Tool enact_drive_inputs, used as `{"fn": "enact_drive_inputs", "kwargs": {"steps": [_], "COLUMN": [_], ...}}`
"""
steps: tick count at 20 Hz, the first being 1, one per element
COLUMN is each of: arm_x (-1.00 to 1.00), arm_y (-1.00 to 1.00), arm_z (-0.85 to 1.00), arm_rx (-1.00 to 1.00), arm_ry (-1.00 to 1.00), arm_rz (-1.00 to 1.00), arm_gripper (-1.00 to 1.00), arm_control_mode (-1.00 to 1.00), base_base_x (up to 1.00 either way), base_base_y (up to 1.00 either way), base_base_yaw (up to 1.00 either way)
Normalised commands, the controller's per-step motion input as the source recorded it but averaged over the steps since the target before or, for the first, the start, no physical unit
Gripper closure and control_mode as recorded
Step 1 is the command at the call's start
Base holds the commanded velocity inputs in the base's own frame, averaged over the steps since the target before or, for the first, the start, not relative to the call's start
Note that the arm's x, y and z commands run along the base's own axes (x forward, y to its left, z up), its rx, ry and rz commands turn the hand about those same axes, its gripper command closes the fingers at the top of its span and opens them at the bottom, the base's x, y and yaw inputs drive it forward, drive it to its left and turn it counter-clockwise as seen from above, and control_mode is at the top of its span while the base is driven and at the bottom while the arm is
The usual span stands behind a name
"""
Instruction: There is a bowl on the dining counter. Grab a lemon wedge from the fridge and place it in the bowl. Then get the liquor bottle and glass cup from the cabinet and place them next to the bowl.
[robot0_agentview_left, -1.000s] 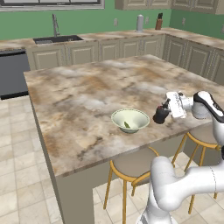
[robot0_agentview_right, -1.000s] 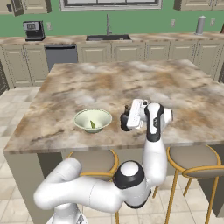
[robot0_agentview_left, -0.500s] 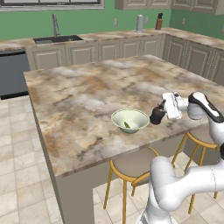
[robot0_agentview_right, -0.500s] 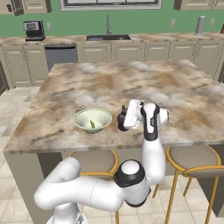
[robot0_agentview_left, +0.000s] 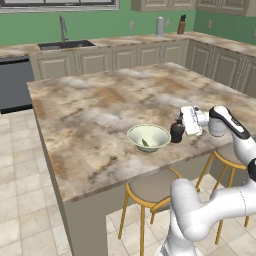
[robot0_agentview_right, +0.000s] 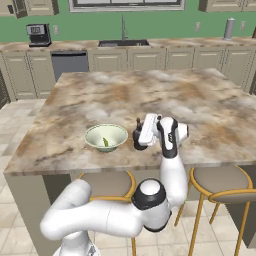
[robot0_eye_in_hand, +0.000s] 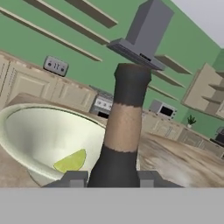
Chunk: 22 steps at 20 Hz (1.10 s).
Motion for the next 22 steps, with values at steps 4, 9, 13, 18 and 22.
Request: {"fn": "enact_drive_inputs", "kwargs": {"steps": [4,9,13,18,22], "arm_x": [0.33,0.21,0.00,0.00,-0.06], "arm_y": [0.00,0.00,0.00,0.00,-0.08], "arm_z": [-0.28,-0.33,-0.31,-0.12,0.01], "arm_rx": [0.00,0.00,0.00,0.00,0.00], "arm_ry": [0.04,0.05,0.05,0.06,0.00], "arm_rz": [0.00,0.00,0.00,0.00,0.00], "arm_gripper": [1.00,1.00,-1.00,-1.00,-1.00], "arm_control_mode": [-1.00,-1.00,-1.00,-1.00,-1.00], "base_base_x": [0.00,0.00,0.00,0.00,0.00], "base_base_y": [0.00,0.00,0.00,0.00,0.00], "base_base_yaw": [0.00,0.00,0.00,0.00,0.00]}}
